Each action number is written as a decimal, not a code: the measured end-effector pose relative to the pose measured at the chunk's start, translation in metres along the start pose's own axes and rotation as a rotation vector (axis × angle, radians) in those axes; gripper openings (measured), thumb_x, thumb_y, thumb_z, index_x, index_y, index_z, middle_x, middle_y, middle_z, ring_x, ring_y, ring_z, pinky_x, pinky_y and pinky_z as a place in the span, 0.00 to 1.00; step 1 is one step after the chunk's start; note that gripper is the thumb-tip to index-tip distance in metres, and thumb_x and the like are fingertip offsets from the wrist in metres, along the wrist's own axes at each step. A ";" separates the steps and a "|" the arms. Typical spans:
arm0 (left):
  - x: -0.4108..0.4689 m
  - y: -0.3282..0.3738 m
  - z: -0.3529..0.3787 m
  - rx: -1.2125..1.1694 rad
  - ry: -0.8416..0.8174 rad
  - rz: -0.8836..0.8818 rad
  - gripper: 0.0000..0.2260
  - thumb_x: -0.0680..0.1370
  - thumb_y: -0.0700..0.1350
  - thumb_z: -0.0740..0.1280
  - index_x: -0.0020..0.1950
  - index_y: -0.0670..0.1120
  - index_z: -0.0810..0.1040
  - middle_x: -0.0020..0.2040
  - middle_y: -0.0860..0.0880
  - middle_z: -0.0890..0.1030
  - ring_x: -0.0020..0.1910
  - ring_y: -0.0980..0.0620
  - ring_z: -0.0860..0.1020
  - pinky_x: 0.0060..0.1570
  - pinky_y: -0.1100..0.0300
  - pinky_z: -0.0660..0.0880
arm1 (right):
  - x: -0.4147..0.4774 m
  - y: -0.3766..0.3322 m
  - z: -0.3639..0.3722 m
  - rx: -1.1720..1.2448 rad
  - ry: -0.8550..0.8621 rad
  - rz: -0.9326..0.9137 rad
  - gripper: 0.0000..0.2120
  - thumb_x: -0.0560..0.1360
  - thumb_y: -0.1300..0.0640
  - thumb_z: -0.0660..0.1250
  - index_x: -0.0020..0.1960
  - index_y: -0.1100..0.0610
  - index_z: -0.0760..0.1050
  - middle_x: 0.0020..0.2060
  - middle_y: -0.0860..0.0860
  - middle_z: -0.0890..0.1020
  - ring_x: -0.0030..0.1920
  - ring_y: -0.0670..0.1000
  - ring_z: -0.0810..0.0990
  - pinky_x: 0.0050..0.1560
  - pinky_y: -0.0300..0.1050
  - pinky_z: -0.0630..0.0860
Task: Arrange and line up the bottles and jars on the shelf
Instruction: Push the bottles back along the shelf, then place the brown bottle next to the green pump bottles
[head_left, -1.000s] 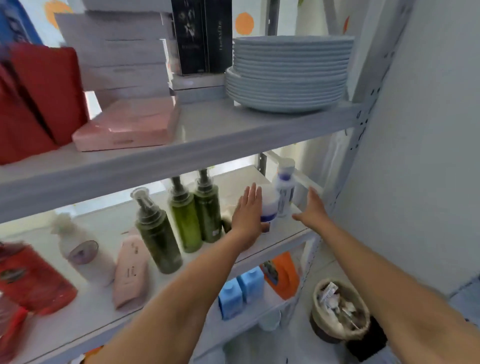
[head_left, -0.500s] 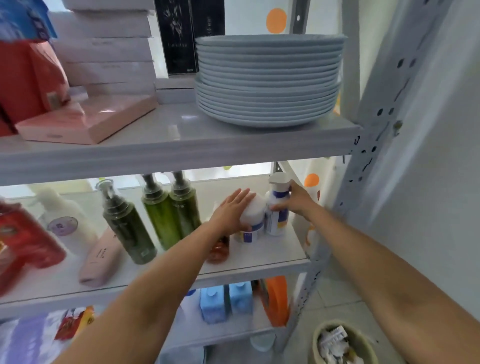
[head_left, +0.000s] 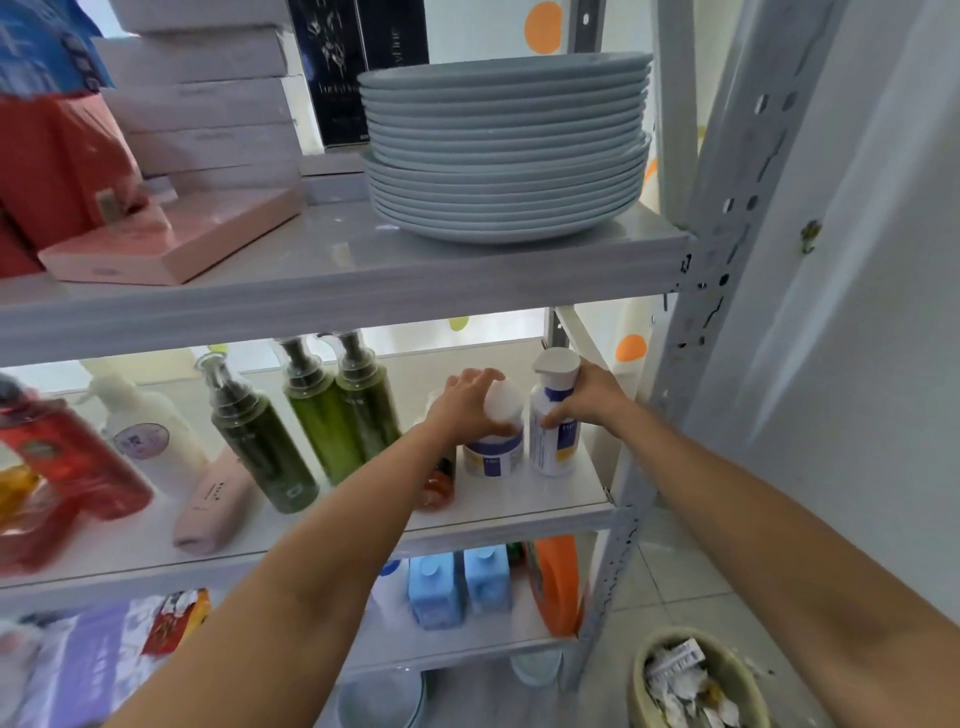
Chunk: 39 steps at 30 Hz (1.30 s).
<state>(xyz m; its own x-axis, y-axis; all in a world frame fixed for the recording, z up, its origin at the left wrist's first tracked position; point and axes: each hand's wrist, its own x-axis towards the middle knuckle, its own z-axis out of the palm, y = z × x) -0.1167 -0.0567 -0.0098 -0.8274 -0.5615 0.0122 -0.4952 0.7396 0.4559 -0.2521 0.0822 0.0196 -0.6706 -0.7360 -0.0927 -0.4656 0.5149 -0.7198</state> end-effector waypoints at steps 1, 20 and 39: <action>-0.002 0.001 0.001 0.014 0.009 0.000 0.35 0.65 0.60 0.74 0.68 0.55 0.64 0.69 0.48 0.68 0.65 0.45 0.66 0.59 0.45 0.71 | -0.002 0.000 0.000 0.005 0.003 0.007 0.41 0.56 0.56 0.81 0.65 0.55 0.68 0.59 0.53 0.78 0.60 0.57 0.76 0.59 0.51 0.75; -0.083 -0.031 0.019 -0.041 0.370 -0.441 0.27 0.76 0.60 0.61 0.67 0.43 0.66 0.64 0.43 0.70 0.62 0.44 0.70 0.60 0.49 0.72 | -0.079 -0.030 0.115 0.052 0.665 -0.253 0.14 0.70 0.61 0.71 0.52 0.65 0.71 0.52 0.61 0.73 0.55 0.60 0.72 0.56 0.44 0.68; -0.101 -0.059 0.041 -1.011 0.243 -0.681 0.19 0.71 0.53 0.73 0.55 0.46 0.72 0.45 0.51 0.80 0.42 0.52 0.79 0.42 0.59 0.80 | 0.047 -0.116 0.103 -0.403 -0.234 -0.009 0.34 0.78 0.38 0.54 0.76 0.55 0.49 0.75 0.57 0.58 0.74 0.62 0.60 0.72 0.57 0.61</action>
<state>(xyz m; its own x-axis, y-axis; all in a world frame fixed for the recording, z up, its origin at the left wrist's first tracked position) -0.0144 -0.0285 -0.0748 -0.3587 -0.8525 -0.3804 -0.2894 -0.2859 0.9135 -0.1701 -0.0567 0.0278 -0.5385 -0.7969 -0.2739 -0.6890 0.6035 -0.4012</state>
